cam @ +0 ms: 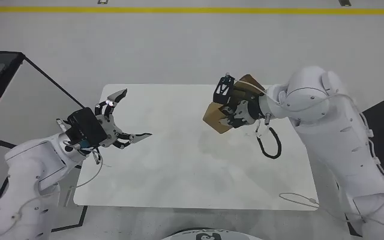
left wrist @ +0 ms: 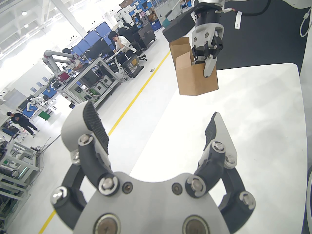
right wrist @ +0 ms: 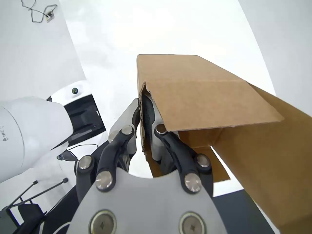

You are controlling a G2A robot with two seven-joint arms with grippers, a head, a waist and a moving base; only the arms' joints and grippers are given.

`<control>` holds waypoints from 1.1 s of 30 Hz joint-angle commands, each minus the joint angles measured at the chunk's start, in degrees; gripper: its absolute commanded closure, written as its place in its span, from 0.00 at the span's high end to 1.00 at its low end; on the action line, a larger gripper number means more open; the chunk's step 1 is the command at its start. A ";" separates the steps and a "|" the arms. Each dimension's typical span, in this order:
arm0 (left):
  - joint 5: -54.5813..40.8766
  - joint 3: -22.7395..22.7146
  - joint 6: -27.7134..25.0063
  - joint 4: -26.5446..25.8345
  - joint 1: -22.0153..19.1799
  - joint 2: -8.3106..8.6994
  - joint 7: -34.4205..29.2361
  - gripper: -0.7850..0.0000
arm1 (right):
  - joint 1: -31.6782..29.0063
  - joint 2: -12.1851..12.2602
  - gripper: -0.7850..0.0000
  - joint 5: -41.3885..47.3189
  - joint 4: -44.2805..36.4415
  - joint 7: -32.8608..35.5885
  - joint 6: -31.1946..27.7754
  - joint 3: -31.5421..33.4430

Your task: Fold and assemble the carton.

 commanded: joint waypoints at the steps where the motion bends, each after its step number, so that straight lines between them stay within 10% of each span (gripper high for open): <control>1: 0.00 0.00 0.00 0.00 0.00 0.00 0.00 1.00 | -0.08 0.02 0.00 0.23 -0.06 0.03 0.06 0.39; 13: 0.00 0.00 0.00 0.00 0.00 0.00 0.00 1.00 | -0.10 -0.04 0.00 -3.18 -1.09 -1.56 -1.54 -1.39; 33: 0.00 0.00 0.00 0.00 0.00 0.00 0.00 1.00 | 18.40 -1.23 0.00 -12.35 9.39 -11.46 -11.45 -29.12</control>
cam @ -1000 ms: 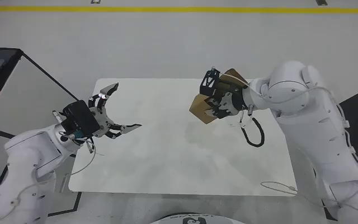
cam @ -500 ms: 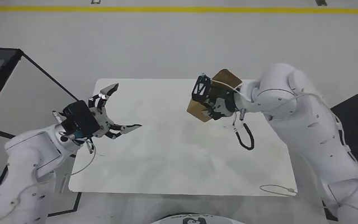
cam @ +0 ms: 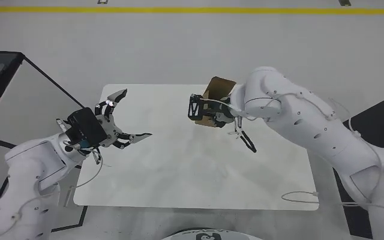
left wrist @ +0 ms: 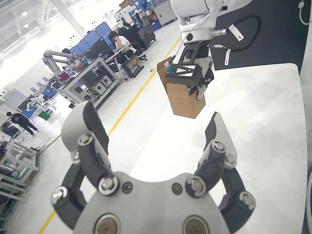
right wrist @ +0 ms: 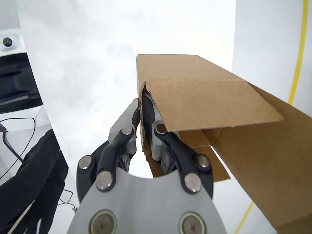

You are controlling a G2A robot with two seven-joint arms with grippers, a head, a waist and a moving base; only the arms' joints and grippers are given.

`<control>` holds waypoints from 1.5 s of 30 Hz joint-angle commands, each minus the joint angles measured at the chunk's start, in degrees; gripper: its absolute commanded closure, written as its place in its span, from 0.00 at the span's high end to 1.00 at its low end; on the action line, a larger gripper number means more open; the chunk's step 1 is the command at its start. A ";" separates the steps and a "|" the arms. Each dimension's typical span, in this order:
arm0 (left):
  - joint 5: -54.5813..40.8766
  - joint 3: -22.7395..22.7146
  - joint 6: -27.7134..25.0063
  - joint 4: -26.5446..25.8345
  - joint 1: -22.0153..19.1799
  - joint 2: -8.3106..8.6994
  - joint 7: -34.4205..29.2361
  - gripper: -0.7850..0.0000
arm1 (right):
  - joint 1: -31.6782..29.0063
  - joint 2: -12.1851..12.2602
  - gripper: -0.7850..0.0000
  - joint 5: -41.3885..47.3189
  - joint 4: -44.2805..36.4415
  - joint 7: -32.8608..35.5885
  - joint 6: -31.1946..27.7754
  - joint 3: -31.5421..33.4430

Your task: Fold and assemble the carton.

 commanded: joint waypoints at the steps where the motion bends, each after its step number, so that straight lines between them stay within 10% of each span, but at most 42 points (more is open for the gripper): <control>1: 0.00 0.00 0.00 0.00 0.00 0.00 0.00 1.00 | -0.07 0.01 0.00 -0.02 -0.09 0.09 0.08 0.16; 18: 0.00 0.00 0.00 0.00 0.00 0.00 0.00 1.00 | -1.49 -0.35 0.00 -6.63 -0.34 -1.38 1.32 -1.71; 35: 0.00 0.00 0.00 0.00 0.00 0.00 0.00 1.00 | -0.09 -9.05 0.00 -14.83 13.44 -8.44 -3.06 -13.22; 45: 0.00 0.00 0.00 0.00 0.00 0.00 0.00 1.00 | 0.08 -9.22 0.00 -14.70 13.78 -8.57 -3.28 -13.22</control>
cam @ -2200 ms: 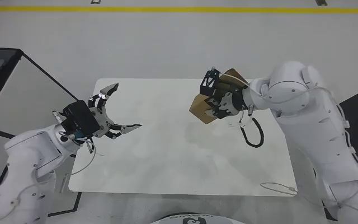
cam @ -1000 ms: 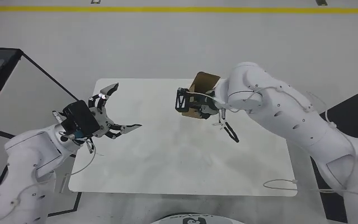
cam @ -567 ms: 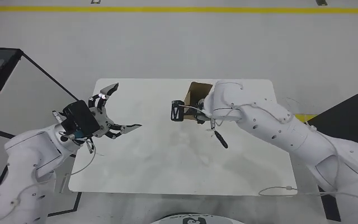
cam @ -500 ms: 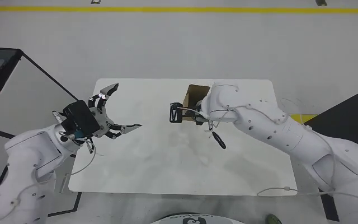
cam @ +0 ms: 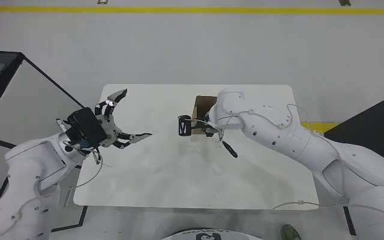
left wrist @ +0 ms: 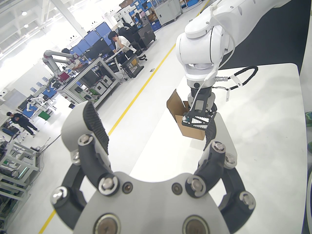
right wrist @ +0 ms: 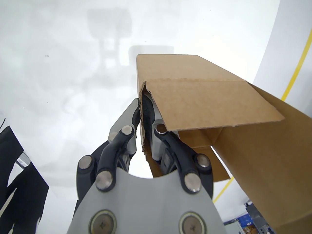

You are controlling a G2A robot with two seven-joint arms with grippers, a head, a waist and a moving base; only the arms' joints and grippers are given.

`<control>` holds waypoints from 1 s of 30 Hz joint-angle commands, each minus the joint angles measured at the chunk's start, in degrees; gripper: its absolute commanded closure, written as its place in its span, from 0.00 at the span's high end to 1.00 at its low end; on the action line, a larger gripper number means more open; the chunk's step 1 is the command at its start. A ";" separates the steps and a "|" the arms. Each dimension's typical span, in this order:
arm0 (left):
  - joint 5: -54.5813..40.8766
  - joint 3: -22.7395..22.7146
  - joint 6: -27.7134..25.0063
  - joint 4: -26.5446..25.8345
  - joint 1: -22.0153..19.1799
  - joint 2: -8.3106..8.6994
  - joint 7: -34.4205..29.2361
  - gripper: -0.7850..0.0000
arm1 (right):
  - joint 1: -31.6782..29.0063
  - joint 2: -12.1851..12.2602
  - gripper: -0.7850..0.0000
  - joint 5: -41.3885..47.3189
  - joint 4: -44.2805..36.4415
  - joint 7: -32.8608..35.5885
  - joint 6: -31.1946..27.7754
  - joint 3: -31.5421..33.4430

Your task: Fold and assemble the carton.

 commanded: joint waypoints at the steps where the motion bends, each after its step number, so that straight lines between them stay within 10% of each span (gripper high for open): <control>1: 0.00 0.00 0.00 0.00 0.00 0.00 0.00 1.00 | 0.00 0.00 0.00 0.00 0.00 0.00 0.00 0.00; 30: 0.00 0.00 0.00 0.00 0.00 0.00 0.00 1.00 | -7.52 -0.79 0.00 -14.17 -0.90 -4.45 4.03 -1.56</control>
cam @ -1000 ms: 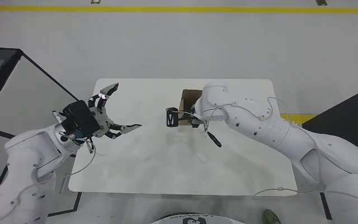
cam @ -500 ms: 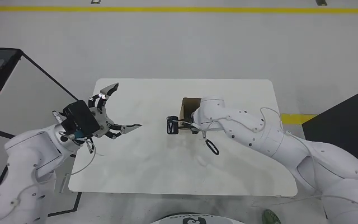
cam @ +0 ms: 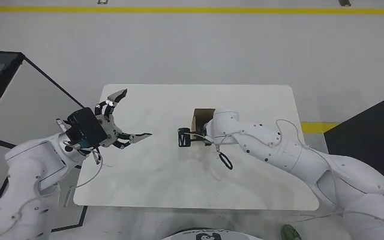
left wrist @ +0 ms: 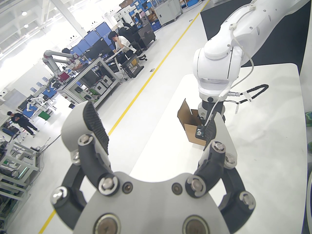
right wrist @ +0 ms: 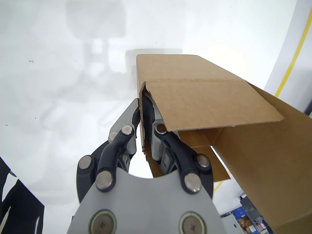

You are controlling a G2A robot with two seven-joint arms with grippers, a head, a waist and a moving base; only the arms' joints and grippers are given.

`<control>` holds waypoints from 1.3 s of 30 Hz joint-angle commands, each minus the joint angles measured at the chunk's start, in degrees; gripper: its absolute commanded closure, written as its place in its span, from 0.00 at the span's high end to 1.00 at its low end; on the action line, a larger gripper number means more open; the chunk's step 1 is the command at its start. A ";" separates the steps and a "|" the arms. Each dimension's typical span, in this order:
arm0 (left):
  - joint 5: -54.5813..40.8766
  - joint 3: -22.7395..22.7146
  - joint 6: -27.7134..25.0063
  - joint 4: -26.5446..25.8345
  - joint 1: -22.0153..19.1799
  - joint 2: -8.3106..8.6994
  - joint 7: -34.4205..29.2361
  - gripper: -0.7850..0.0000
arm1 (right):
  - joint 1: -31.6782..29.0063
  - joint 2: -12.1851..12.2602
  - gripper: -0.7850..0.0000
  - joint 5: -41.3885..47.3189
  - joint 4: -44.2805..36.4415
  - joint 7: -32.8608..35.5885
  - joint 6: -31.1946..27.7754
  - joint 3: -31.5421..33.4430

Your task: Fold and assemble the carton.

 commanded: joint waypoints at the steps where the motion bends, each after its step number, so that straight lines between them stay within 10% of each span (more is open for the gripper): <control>1: 0.00 0.00 0.00 0.00 0.00 0.00 0.00 1.00 | -0.51 -0.22 0.00 -0.67 -0.21 0.20 0.51 0.00; 39: 0.00 0.00 0.00 0.00 0.00 0.00 0.00 1.00 | -4.59 -4.43 0.10 -4.24 4.40 1.93 -0.98 2.97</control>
